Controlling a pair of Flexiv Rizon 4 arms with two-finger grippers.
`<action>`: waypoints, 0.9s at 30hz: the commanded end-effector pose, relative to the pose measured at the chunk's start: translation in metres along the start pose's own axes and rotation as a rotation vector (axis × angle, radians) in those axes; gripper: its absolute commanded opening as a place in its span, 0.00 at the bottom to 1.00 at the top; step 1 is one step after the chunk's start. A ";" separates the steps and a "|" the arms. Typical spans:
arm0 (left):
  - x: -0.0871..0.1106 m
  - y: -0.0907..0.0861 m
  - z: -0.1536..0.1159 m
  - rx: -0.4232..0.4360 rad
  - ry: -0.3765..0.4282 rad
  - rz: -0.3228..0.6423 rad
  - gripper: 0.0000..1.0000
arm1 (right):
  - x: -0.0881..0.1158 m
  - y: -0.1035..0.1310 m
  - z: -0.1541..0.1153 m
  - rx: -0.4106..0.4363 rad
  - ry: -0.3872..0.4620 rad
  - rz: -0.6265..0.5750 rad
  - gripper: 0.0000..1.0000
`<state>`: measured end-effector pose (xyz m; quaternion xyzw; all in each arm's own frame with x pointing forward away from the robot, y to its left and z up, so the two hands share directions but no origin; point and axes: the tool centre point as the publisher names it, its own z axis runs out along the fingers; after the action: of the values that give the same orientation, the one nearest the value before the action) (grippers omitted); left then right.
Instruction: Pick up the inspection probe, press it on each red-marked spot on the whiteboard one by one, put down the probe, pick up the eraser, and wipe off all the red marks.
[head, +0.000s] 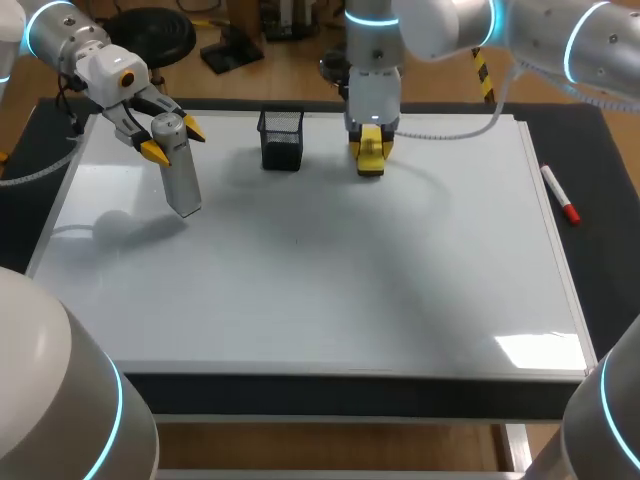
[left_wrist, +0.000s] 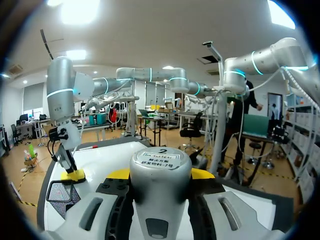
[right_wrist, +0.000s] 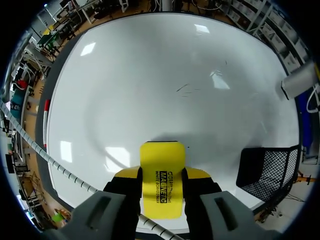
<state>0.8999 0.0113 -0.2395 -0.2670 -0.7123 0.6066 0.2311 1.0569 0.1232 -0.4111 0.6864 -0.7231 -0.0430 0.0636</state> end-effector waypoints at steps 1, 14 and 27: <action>-0.001 0.000 -0.002 0.001 0.006 0.001 0.00 | -0.002 -0.003 0.002 -0.002 0.005 -0.004 0.00; -0.001 0.000 -0.002 0.001 0.006 0.001 0.00 | -0.002 -0.002 0.006 -0.007 0.028 0.004 0.00; -0.001 0.000 -0.002 0.001 0.006 0.001 0.00 | 0.010 0.006 -0.004 0.013 0.009 0.060 1.00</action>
<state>0.8999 0.0113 -0.2395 -0.2670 -0.7123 0.6066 0.2311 1.0573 0.1198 -0.4139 0.6692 -0.7390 -0.0383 0.0684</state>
